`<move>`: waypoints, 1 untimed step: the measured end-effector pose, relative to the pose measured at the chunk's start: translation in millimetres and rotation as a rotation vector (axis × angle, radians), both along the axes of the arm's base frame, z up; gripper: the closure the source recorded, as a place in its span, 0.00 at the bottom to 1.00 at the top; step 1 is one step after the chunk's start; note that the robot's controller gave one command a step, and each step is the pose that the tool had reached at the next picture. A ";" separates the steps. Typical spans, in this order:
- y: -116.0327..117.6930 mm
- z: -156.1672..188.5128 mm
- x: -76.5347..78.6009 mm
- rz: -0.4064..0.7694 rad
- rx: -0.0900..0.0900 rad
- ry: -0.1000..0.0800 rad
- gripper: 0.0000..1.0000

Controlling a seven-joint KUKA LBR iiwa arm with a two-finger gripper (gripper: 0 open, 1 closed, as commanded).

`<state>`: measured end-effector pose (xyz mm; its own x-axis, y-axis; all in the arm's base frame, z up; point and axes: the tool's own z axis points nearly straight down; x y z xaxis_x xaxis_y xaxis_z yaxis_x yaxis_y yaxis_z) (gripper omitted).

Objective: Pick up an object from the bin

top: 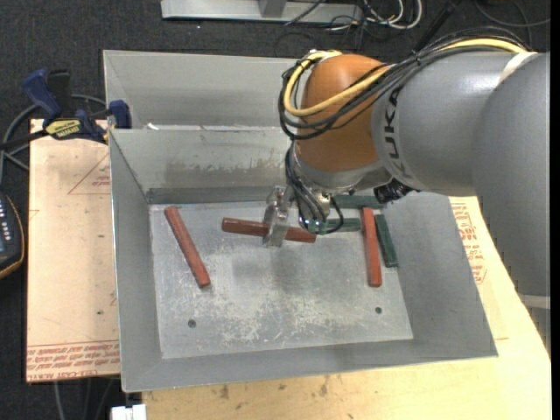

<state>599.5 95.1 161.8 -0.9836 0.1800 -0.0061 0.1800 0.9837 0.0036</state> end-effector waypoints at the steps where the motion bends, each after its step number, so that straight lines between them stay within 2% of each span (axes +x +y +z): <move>1: 0.4 13.1 0.8 0.001 0.000 0.003 1.00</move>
Offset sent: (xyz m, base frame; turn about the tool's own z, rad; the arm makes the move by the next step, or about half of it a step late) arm 0.0000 0.0001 0.0127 0.0000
